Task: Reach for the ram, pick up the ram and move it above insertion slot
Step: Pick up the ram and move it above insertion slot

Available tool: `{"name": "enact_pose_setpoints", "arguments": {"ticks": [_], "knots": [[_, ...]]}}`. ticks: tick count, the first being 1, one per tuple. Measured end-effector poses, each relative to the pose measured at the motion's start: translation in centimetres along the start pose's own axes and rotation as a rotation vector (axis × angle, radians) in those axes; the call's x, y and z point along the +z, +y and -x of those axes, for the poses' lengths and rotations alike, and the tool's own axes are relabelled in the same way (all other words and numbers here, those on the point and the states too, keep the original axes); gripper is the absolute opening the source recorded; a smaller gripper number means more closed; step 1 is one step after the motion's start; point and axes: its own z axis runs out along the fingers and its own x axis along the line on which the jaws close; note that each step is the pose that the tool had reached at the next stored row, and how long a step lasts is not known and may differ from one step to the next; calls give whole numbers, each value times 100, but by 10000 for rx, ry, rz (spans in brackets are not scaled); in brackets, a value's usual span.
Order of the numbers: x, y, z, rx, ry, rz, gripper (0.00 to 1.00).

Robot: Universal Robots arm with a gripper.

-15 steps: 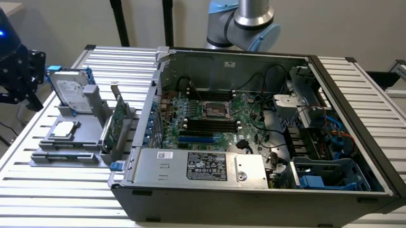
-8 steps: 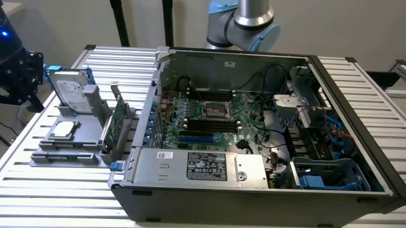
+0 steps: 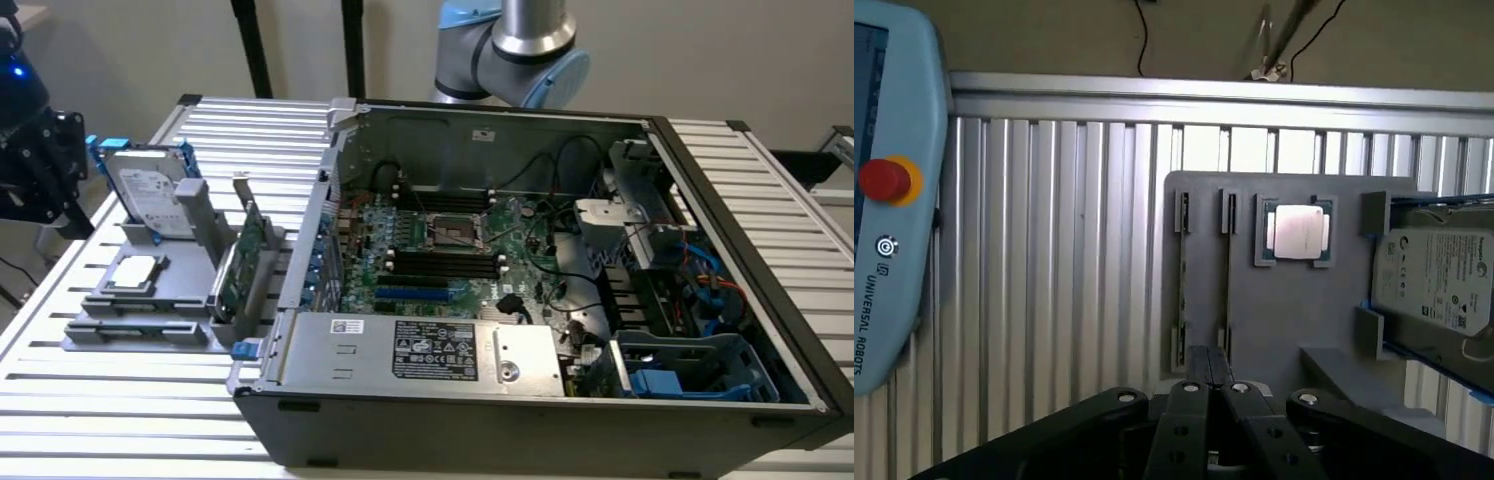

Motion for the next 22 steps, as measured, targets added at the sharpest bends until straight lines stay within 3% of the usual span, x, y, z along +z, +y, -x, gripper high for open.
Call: {"name": "enact_pose_setpoints", "arguments": {"ticks": [5, 6, 7, 9, 22], "knots": [[1, 0, 0, -79, 1, -1, 18], [1, 0, 0, -79, 1, -1, 24], [2, 0, 1, -78, 1, 0, 24], [32, -1, 1, -79, -1, -4, 36], [268, -1, 1, -79, 2, -1, 36]]}}
